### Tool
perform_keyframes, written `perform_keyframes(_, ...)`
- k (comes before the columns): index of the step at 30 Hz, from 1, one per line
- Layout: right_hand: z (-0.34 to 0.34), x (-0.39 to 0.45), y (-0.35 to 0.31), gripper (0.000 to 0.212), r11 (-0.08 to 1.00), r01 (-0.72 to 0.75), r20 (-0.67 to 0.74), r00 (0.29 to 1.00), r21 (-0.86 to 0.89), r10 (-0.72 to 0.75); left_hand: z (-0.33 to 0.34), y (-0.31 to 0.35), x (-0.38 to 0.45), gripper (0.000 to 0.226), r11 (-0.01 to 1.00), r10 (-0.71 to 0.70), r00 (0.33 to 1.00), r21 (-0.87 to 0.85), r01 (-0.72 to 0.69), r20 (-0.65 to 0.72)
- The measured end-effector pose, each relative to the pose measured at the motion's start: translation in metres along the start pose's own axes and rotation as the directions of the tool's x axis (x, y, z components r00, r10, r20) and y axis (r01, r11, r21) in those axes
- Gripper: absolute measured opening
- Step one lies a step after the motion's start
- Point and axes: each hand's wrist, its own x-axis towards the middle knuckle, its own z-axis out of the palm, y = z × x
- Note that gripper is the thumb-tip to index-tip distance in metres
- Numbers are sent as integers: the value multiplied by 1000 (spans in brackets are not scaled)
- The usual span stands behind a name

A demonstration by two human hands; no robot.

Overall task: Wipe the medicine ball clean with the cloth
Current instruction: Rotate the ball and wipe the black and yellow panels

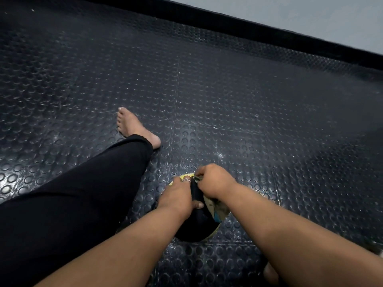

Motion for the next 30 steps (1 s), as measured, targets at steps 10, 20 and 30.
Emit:
perform_keyframes(10, -16, -17, 0, 22, 995, -57, 52, 997, -85, 61, -2, 0, -6, 80, 1000, -14, 1000, 4, 14, 23)
perform_keyframes(20, -9, 0, 11, 32, 999, -33, 81, 996, -3, 33, -2, 4, -7, 76, 999, -13, 1000, 50, 13, 13)
perform_keyframes(30, -36, 5, 23, 25, 998, -33, 98, 995, 49, 28, -2, 4, -6, 81, 999, -4, 1000, 36, 4, 3)
